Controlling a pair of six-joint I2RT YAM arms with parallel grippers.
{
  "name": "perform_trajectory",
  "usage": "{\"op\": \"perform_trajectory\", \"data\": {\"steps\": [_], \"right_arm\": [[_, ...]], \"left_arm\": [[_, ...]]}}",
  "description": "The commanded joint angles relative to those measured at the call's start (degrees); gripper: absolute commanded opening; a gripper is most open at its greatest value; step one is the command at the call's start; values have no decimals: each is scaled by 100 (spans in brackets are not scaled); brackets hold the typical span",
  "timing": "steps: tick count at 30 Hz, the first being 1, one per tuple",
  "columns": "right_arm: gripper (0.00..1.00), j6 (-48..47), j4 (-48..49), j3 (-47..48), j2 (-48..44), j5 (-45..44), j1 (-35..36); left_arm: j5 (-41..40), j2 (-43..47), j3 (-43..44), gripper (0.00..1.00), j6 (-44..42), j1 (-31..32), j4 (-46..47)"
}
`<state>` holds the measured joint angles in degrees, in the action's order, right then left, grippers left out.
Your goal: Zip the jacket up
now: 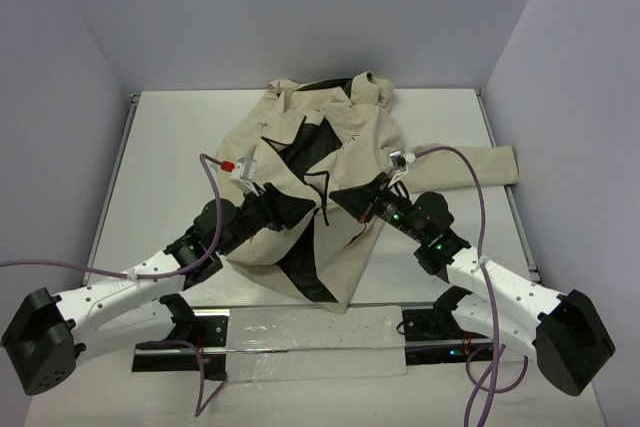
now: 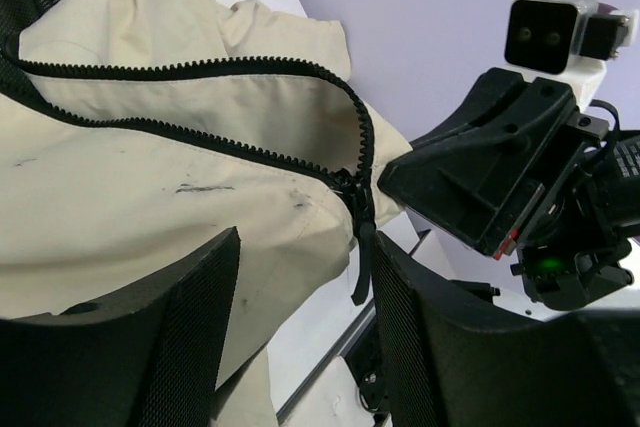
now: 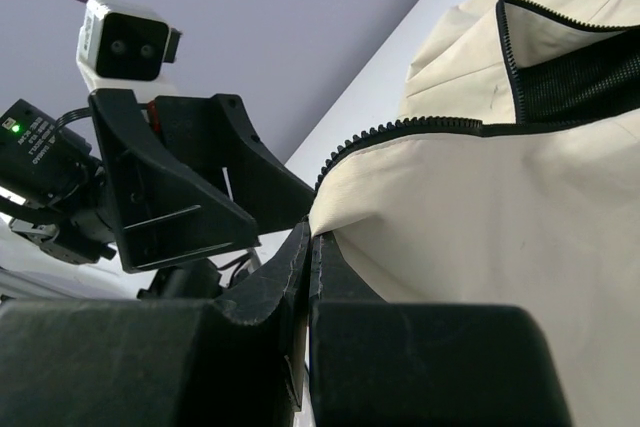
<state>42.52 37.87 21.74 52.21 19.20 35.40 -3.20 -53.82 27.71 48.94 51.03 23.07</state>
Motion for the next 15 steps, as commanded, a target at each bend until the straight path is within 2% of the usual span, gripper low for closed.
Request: {"op": "perform_trajectory", "data": {"steps": [1, 15], "right_arm": [[0, -40, 217, 241, -44, -125, 35], [0, -60, 186, 252, -43, -144, 46]], "left_arm": [[78, -26, 288, 61, 208, 30, 165], [347, 256, 131, 64, 546, 30, 101]]}}
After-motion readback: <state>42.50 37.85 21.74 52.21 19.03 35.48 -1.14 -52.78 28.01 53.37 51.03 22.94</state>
